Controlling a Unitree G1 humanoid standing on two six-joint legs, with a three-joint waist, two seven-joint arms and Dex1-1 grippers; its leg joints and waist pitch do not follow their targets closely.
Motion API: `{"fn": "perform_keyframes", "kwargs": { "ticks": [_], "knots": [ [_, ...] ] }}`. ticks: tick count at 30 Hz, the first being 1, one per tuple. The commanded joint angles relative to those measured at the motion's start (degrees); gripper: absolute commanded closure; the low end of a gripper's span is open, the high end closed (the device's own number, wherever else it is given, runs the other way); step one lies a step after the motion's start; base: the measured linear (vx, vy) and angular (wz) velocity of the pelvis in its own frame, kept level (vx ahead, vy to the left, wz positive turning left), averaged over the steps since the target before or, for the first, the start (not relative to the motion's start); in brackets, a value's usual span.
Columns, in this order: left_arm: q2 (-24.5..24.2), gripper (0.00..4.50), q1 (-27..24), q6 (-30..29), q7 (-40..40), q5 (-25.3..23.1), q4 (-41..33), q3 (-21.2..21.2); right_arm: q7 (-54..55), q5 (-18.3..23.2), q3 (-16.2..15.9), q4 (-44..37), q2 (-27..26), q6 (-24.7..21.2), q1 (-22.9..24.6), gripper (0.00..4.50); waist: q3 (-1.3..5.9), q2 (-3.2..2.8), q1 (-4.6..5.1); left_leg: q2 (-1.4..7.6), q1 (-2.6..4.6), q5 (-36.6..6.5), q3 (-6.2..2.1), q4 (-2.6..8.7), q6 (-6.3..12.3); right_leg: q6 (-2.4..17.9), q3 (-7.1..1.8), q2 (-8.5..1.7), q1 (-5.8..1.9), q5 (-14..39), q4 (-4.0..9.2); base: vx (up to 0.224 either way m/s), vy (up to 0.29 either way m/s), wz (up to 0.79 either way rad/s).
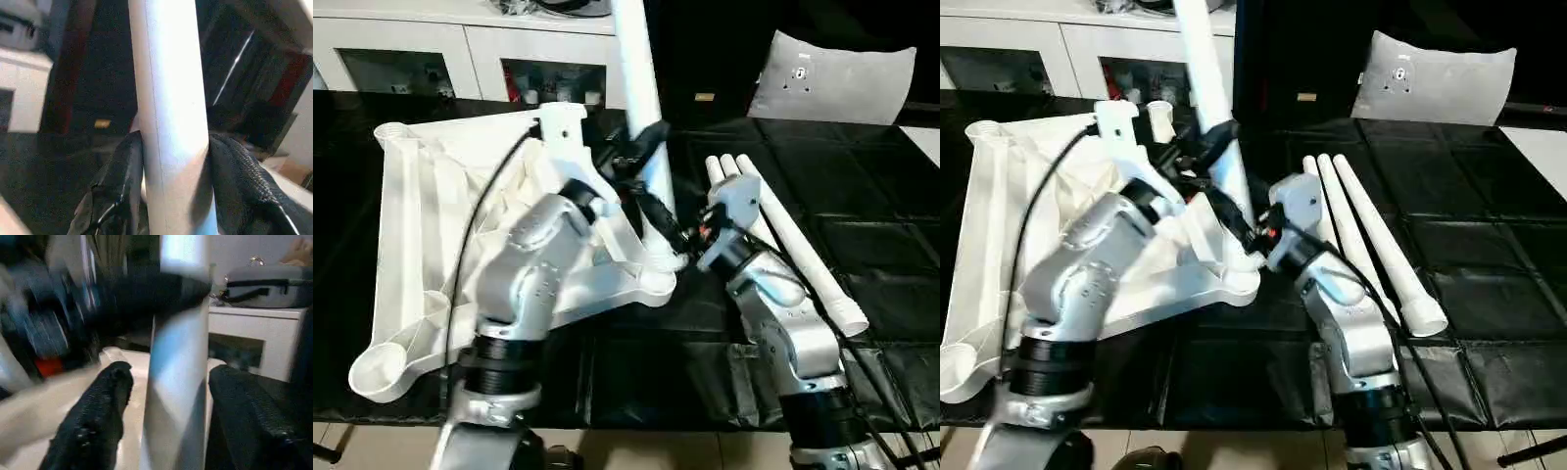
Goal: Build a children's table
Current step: Pick table leg
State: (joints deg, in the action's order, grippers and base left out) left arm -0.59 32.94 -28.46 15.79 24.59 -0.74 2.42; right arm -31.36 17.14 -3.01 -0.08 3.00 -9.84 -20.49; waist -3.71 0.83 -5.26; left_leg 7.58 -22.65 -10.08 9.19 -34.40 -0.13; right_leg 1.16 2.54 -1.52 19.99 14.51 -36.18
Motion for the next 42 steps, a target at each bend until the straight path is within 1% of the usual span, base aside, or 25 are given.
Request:
{"fn": "perform_keyframes", "kwargs": {
  "ticks": [1,2,3,4,5,7,8,9,10,11,14,16,18,19,20,21,22,23,25,29,32,36,39,40,42],
  "knots": [
    [-0.23,2.73,0.89,-0.61,0.61,0.28,-0.3,-0.21,-1.4,3.52,1.85,-2.26,0.67,-3.57,-0.74,1.3,3.91,0.03,-0.08,6.46,1.72,-5.39,-2.42,3.96,3.57,12.15,-3.34,-8.04,-1.64,-4.7,3.69,0.0,0.0,0.0],
    [-0.46,2.73,0.97,-0.71,0.78,0.39,-0.12,-0.02,-1.92,5.58,2.6,-2.93,1.06,-5.81,-0.78,1.3,3.92,0.08,-0.16,6.47,1.76,-5.08,-2.46,3.95,3.71,12.28,-3.34,-8.01,-1.72,-5.27,3.59,0.0,0.0,0.0],
    [-1.13,2.73,1.08,-1.2,1.53,0.73,-0.06,0.15,-1.59,7.56,4.13,-3.4,2.53,-9.99,-1.33,1.21,3.93,0.08,-0.22,6.48,1.71,-4.97,-2.46,3.94,3.72,12.3,-3.34,-8.05,-1.76,-5.5,3.57,0.0,0.0,0.0],
    [-1.56,2.73,1.12,-1.57,2.03,0.93,-0.08,0.14,-1.47,8.35,4.85,-3.43,3.38,-12.1,-1.72,1.12,3.93,0.08,-0.27,6.49,1.77,-4.6,-2.46,3.95,3.62,12.25,-3.3,-7.98,-1.71,-5.85,3.51,0.0,0.0,0.0],
    [-2.03,2.73,1.1,-2.26,2.57,1.34,-0.21,0.12,-1.81,9.3,5.39,-3.51,4.37,-13.57,-2.07,1.02,3.94,0.04,-0.27,6.37,1.84,-4.36,-2.43,3.94,3.25,12.4,-3.23,-7.89,-1.73,-5.7,3.51,0.0,0.0,0.0],
    [-2.34,2.73,1.13,-2.76,2.92,1.62,-0.25,0.12,-2.11,9.99,5.68,-3.56,4.98,-14.4,-2.3,0.93,3.87,0.1,-0.34,6.26,1.63,-5.1,-2.24,3.89,2.59,12.29,-3.32,-8.14,-1.69,-4.55,3.7,0.0,0.0,0.0],
    [-2.84,2.73,1.11,-3.4,3.76,2.12,-0.33,0.08,-3.23,12.79,6.44,-4.05,6.08,-17.41,-2.6,0.86,3.85,0.19,-0.35,6.19,1.63,-5.36,-2.22,3.9,2.39,12.18,-3.33,-8.18,-1.76,-3.71,3.83,0.0,0.0,0.0],
    [-3.22,2.73,1.1,-4.01,4.64,2.8,-0.46,0.11,-4.7,14.3,6.48,-4.41,7.51,-19.93,-2.71,0.86,3.84,-0.03,-0.38,6.13,1.71,-5.42,-2.28,3.86,2.41,12.22,-3.35,-8.16,-1.78,-3.44,3.86,0.0,0.0,0.0],
    [-3.46,2.73,1.11,-4.42,5.26,3.28,-0.56,0.14,-5.76,15.28,6.46,-4.65,8.51,-21.62,-2.76,0.86,3.87,0.12,-0.44,6.14,1.7,-5.1,-2.33,3.82,2.59,12.22,-3.3,-8.05,-2.02,-3.61,3.86,0.0,0.0,0.0],
    [-4.24,2.73,1.17,-6.1,7.74,5.45,-1.16,0.36,-10.49,18.13,5.79,-5.51,12.84,-27.55,-2.63,0.86,3.92,0.08,-0.64,6.09,1.76,-4.46,-2.33,3.64,2.84,12.27,-3.26,-8.0,-2.17,-4.14,3.82,0.0,0.0,0.0],
    [-4.89,2.73,1.57,-7.68,9.66,7.59,-1.41,0.61,-10.94,18.59,6.4,-5.06,14.38,-28.88,-3.28,0.86,3.94,0.28,-0.79,6.1,1.56,-3.91,-2.14,3.61,2.88,12.38,-3.26,-8.06,-1.86,-4.37,3.72,0.0,0.0,0.0],
    [-5.12,2.73,1.97,-9.36,11.29,9.88,-1.85,1.34,-11.67,18.86,6.73,-4.55,15.66,-30.05,-3.97,0.86,3.95,0.44,-0.88,5.98,1.48,-3.54,-2.09,3.52,2.88,12.92,-3.22,-8.22,-1.93,-3.9,3.72,0.0,0.0,0.0],
    [-5.44,2.73,2.49,-11.34,13.67,13.21,-2.52,2.47,-13.46,19.72,7.01,-4.47,17.12,-31.04,-4.54,0.86,3.95,0.51,-1.11,6.02,1.63,-3.29,-2.01,3.45,2.69,13.39,-3.16,-8.12,-1.85,-3.04,3.74,0.0,0.0,0.0],
    [-5.5,2.73,2.55,-11.57,13.94,13.59,-2.57,2.6,-13.63,20.0,7.05,-4.51,17.33,-31.29,-4.61,0.86,3.95,0.46,-1.22,6.06,1.62,-3.35,-2.0,3.45,2.61,13.46,-3.13,-8.07,-1.8,-2.74,3.68,0.0,0.0,0.0],
    [-6.32,2.73,2.88,-12.76,16.01,15.63,-2.87,3.0,-15.61,21.62,7.07,-4.8,18.81,-32.05,-5.02,0.86,3.92,0.27,-1.35,6.05,1.69,-3.6,-2.02,3.44,2.55,13.37,-3.14,-8.04,-1.74,-2.28,3.72,0.0,0.0,0.0],
    [-7.08,2.73,3.04,-13.04,17.2,15.97,-2.9,2.79,-17.33,22.43,6.83,-4.96,19.73,-32.23,-5.16,0.86,3.91,0.28,-1.52,6.02,1.73,-3.95,-1.97,3.42,2.71,13.15,-3.18,-8.06,-1.77,-1.96,3.88,0.0,0.0,0.0],
    [-7.08,2.73,3.04,-13.04,17.2,15.97,-2.9,2.79,-17.33,22.43,6.83,-4.96,19.73,-32.23,-5.16,0.86,3.92,0.32,-1.52,6.06,1.65,-4.04,-1.97,3.41,2.64,13.03,-3.22,-8.12,-1.85,-2.08,3.84,0.0,0.0,0.0],
    [-9.25,2.73,3.15,-12.71,20.5,14.96,-3.21,0.84,-20.82,22.57,5.73,-4.89,21.48,-32.46,-5.4,0.86,3.92,0.36,-1.61,6.07,1.65,-4.04,-2.02,3.44,2.77,12.68,-3.21,-8.1,-1.85,-2.05,3.86,0.0,0.0,0.0],
    [-10.49,2.73,3.18,-12.42,22.55,14.2,-3.61,-0.63,-21.92,21.92,5.03,-4.42,22.24,-32.7,-5.67,0.86,3.88,0.38,-1.65,6.07,1.72,-3.87,-2.01,3.51,2.93,12.16,-3.21,-7.98,-1.71,-1.7,3.93,0.0,0.0,0.0],
    [-12.34,2.73,2.81,-8.78,27.05,11.44,-5.11,-4.49,-22.17,19.11,2.92,-2.42,23.1,-32.05,-6.7,0.86,3.86,0.32,-1.67,6.2,1.79,-4.29,-2.04,3.65,2.35,12.36,-3.17,-8.08,-1.61,-0.3,4.05,0.0,0.0,0.0],
    [-12.26,2.73,3.09,-7.19,29.46,11.22,-6.04,-6.5,-23.13,17.73,-0.07,-1.22,23.68,-31.61,-7.66,0.86,3.87,0.33,-1.61,6.22,1.78,-4.9,-1.87,3.65,1.47,12.71,-3.22,-8.18,-1.71,-0.43,3.94,0.0,0.0,0.0],
    [-11.82,2.73,3.72,-7.12,29.43,11.32,-5.74,-6.64,-24.42,17.16,-1.19,-0.78,23.83,-31.41,-7.85,0.86,3.97,0.54,-1.53,6.14,1.66,-4.02,-1.83,3.52,1.93,13.09,-3.17,-8.13,-1.81,-2.19,3.72,0.0,0.0,0.0],
    [-11.61,2.73,4.15,-6.17,30.06,11.02,-5.12,-6.85,-25.29,16.43,-2.25,-0.23,23.67,-31.25,-7.89,0.86,4.01,0.5,-1.57,6.14,1.67,-3.77,-1.83,3.44,2.42,13.31,-3.14,-8.19,-1.8,-2.3,3.73,0.0,0.0,0.0],
    [-11.57,2.73,4.17,-5.79,30.35,11.02,-5.12,-6.88,-25.37,16.32,-2.54,-0.1,23.52,-31.24,-7.83,0.86,3.99,0.73,-1.53,6.14,1.64,-3.68,-1.78,3.45,2.47,13.34,-3.15,-8.15,-1.84,-2.37,3.73,0.0,0.0,0.0],
    [-11.55,2.73,4.15,-5.3,30.76,11.05,-5.14,-6.93,-25.48,16.18,-2.85,0.13,23.36,-31.13,-7.8,0.86,3.99,0.63,-1.58,6.12,1.67,-3.46,-1.79,3.41,2.66,13.43,-3.12,-8.14,-1.79,-2.3,3.67,0.0,0.0,0.0]
  ]
}}
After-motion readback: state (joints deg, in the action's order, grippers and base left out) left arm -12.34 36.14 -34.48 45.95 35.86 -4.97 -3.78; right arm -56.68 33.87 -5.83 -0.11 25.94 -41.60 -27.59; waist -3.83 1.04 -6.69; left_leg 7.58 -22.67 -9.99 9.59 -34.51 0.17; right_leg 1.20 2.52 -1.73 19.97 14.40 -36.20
